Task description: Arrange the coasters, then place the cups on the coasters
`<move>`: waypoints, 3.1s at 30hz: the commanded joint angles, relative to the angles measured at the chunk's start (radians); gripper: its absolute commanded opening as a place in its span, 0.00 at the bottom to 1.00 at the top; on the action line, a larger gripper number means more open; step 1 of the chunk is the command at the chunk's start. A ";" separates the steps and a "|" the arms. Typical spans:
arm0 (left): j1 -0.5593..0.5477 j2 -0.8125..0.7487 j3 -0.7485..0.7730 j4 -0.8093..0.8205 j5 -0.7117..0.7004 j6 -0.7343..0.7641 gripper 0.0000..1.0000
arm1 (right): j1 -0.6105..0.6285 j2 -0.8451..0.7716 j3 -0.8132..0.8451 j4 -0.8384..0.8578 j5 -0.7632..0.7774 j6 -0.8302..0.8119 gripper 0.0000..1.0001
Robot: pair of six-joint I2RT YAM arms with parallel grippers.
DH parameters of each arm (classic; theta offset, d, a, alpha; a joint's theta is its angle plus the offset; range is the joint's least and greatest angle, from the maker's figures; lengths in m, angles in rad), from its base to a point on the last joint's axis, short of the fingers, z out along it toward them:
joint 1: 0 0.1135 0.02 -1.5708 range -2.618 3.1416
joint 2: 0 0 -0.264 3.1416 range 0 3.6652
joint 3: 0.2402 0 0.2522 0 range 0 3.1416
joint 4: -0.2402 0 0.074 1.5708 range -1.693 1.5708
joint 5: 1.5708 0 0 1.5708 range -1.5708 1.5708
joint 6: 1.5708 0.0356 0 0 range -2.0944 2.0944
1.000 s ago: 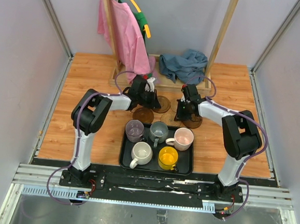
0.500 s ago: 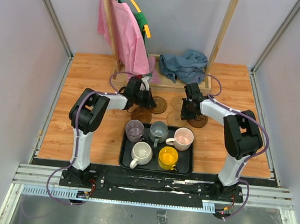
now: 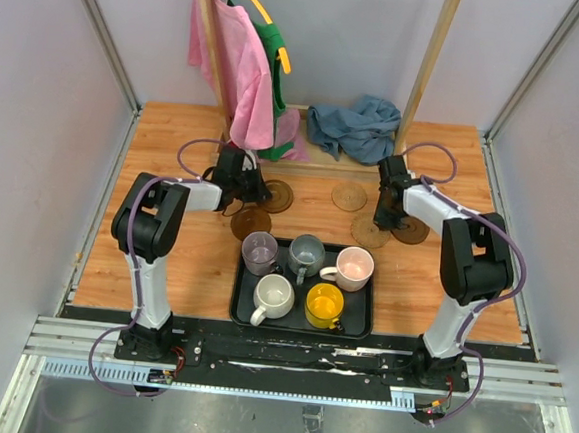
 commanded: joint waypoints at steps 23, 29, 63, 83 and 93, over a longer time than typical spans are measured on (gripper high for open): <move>0.127 -0.177 -0.115 -0.082 -0.275 0.000 0.01 | -0.094 -0.004 0.149 0.015 -0.075 -0.139 0.01; 0.129 -0.276 -0.153 -0.146 -0.355 -0.005 0.01 | -0.085 -0.047 0.060 0.019 -0.120 -0.133 0.01; -0.038 -0.084 -0.216 -0.035 0.007 -0.055 0.01 | -0.010 0.035 0.002 0.069 -0.145 -0.078 0.01; -0.049 0.152 0.105 -0.008 0.079 -0.112 0.00 | -0.089 0.268 0.237 -0.014 -0.088 -0.042 0.01; -0.049 0.091 0.114 0.025 0.078 -0.121 0.01 | -0.064 0.172 0.304 -0.031 -0.036 -0.113 0.01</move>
